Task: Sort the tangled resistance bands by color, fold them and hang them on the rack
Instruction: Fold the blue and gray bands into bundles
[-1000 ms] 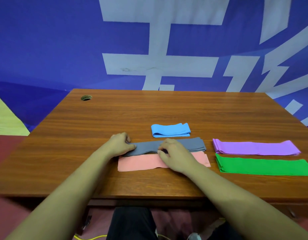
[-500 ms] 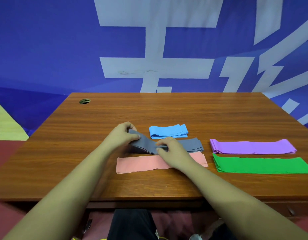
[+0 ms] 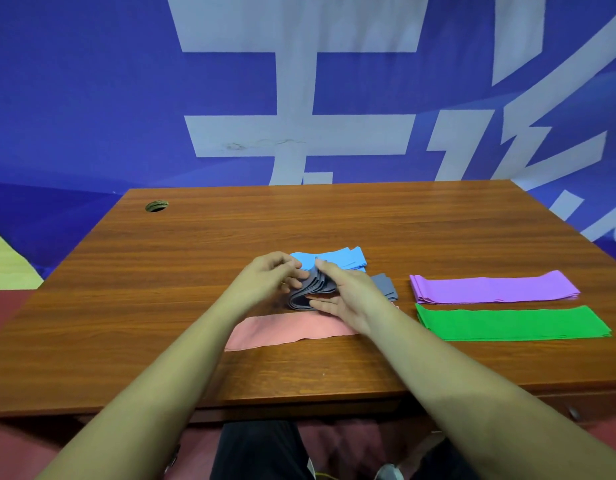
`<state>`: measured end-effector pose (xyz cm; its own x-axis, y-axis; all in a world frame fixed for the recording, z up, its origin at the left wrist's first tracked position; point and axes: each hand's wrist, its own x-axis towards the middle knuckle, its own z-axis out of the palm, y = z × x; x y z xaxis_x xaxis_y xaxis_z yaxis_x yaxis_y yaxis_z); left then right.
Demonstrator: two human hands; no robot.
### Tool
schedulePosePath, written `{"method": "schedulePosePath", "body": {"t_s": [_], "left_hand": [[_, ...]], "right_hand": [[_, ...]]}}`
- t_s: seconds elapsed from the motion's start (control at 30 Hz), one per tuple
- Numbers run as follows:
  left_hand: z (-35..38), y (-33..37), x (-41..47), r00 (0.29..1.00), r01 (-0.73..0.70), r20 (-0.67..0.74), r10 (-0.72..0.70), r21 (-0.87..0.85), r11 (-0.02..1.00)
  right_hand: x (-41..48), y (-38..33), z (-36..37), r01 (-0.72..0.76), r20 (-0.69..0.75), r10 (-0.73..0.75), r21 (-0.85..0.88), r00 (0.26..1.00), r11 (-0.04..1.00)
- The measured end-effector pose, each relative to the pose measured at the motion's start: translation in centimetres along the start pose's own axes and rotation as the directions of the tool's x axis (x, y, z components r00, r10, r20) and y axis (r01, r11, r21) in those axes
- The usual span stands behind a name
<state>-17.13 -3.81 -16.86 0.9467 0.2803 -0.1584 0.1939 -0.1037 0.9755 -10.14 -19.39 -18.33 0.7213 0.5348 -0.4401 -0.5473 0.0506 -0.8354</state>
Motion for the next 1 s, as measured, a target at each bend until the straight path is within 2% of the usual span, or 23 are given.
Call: {"method": "schedulePosePath", "body": {"t_s": [0.1,0.23,0.3,0.4,0.5,0.57,0.67,0.77,0.87,1.0], "left_hand": [[-0.1,-0.3,-0.1,0.999,-0.016,0.035,0.012,0.109,0.994],[-0.1,-1.3,0.2,0.995,-0.065,0.083,0.058,0.085,0.994],[0.1,-1.8,0.2,0.99,-0.14,0.056,0.131,0.222,0.965],[0.4,-3.1,0.7,0.977,-0.214,0.102,0.188,0.475,0.854],[0.9,-4.0,1.4,0.98,-0.197,0.138,0.146,0.524,0.829],[1.4,-4.1,1.8,0.978,-0.206,0.136,0.158,0.53,0.823],[2.2,-4.0,2.3,0.974,-0.228,0.136,0.183,0.55,0.804],[2.6,-4.2,2.6,0.966,-0.256,0.175,0.189,0.581,0.773],[2.7,-4.1,2.7,0.959,-0.283,0.172,0.226,0.537,0.794],[3.0,-4.0,2.5,0.931,-0.359,0.159,0.328,0.557,0.749]], "right_hand": [[0.1,-0.2,0.0,-0.006,-0.075,0.003,-0.034,0.997,0.999],[0.2,-1.0,-0.5,0.015,-0.145,-0.022,-0.051,0.989,0.999],[0.2,-1.4,-1.0,0.03,-0.152,-0.043,-0.089,0.987,0.996],[0.0,-2.2,-1.9,0.046,-0.14,-0.065,-0.131,0.988,0.99],[-0.3,-3.1,-3.2,0.059,-0.139,-0.084,-0.178,0.987,0.982],[-0.4,-3.4,-4.3,0.063,-0.177,-0.116,-0.28,0.977,0.958],[-0.1,-3.2,-5.8,0.074,-0.252,-0.251,-0.552,0.934,0.83],[0.5,-2.6,-7.0,0.061,-0.254,-0.432,-0.803,0.866,0.593],[0.9,-1.9,-7.4,-0.007,-0.237,-0.513,-0.911,0.825,0.411],[1.3,-0.5,-7.3,-0.027,-0.213,-0.582,-0.95,0.784,0.311]]}}
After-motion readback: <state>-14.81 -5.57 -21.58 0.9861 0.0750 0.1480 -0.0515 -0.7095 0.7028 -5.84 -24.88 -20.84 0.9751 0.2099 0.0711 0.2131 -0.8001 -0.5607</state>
